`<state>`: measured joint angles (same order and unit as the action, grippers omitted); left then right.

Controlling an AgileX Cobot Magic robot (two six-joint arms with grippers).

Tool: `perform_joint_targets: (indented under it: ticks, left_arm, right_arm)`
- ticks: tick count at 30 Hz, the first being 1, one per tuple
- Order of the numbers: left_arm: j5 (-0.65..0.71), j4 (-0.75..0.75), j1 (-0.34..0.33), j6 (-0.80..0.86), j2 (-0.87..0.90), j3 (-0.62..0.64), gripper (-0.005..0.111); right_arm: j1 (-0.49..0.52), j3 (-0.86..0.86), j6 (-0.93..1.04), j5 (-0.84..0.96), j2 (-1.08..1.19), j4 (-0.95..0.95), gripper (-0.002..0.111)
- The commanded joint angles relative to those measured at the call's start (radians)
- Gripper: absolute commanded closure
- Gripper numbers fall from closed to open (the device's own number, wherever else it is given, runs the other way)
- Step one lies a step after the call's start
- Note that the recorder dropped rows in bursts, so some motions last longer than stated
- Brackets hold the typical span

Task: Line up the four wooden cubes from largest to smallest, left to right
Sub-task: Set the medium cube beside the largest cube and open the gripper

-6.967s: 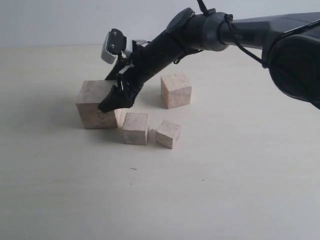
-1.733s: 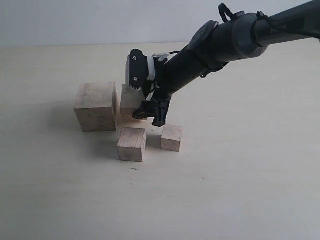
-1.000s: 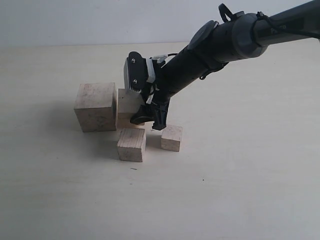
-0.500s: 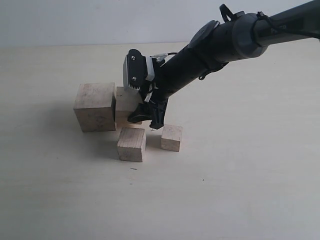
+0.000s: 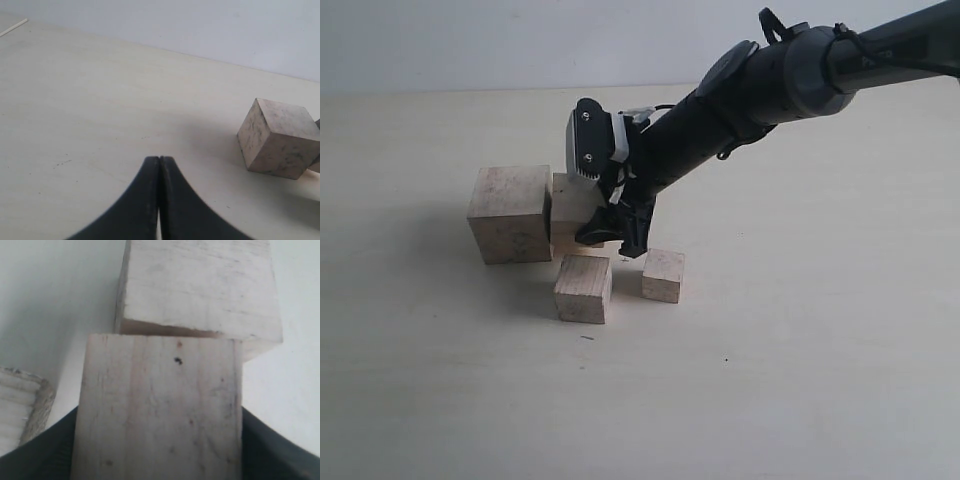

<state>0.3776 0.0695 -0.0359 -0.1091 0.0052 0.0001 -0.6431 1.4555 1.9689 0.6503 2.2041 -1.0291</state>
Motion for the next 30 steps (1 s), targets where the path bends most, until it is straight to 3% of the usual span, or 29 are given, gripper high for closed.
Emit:
perform_joint_targets:
  ticks: [1,13,20,23,30]
  left_arm:
    - [0.0,0.0,0.005,0.0,-0.005,0.0,0.107]
    - [0.0,0.0,0.005,0.0,-0.005,0.0,0.107]
    - [0.0,0.0,0.005,0.0,-0.005,0.0,0.107]
    - [0.0,0.0,0.005,0.0,-0.005,0.0,0.107]
    - [0.0,0.0,0.005,0.0,-0.005,0.0,0.107]
  right_arm:
    - [-0.002,-0.003,-0.034,-0.017,-0.003,-0.019,0.039]
    - [-0.002,-0.003,-0.086,-0.013,-0.056,-0.015,0.039]
    - [-0.002,-0.003,-0.306,0.053,-0.202,0.032,0.04]
    - [-0.002,-0.003,-0.435,0.102,-0.25,0.086,0.047]
    - [-0.004,-0.003,-0.453,0.391,-0.249,0.216,0.069]
